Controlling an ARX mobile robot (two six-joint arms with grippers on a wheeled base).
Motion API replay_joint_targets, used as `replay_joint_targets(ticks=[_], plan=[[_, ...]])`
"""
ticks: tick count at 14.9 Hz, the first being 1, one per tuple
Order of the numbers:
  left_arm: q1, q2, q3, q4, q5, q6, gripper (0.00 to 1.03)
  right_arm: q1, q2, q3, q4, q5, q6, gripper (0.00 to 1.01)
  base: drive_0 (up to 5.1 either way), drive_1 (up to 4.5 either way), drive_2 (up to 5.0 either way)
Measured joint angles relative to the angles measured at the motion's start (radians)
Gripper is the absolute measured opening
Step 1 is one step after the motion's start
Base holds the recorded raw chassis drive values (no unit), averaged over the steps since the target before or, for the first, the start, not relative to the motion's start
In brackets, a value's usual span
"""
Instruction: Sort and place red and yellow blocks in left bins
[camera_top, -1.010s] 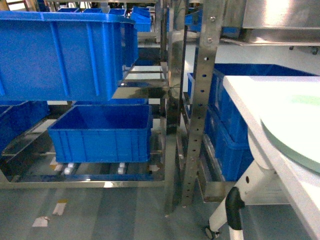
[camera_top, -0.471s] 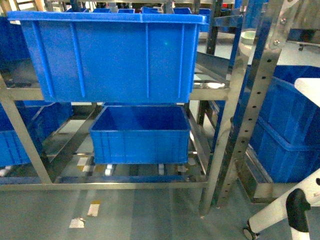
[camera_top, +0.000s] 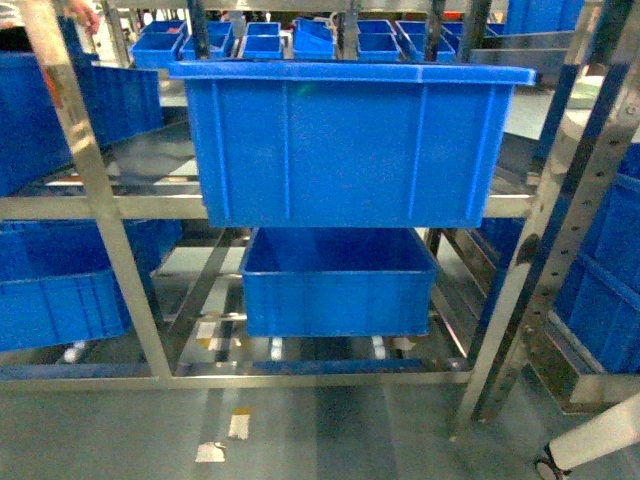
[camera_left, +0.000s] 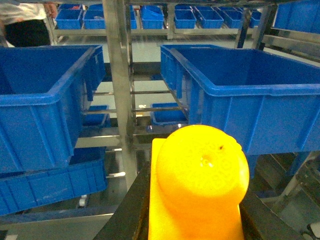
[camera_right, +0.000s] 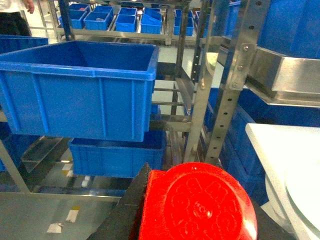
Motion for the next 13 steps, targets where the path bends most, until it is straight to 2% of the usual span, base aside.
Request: replay_joint_targets(ticks=[6,13], plan=[[0.000,0.000,0.000,-0.002,0.000,0.000,0.27,0.000,0.000,0.000,-0.004,0.000,0.000,0.28,-4.8,2.33,2.3],[0.000,0.002,0.000,-0.003,0.000,0.000,0.27,0.000,0.000,0.000,-0.003,0.000,0.000,0.28,-4.8,3.48,1.5]])
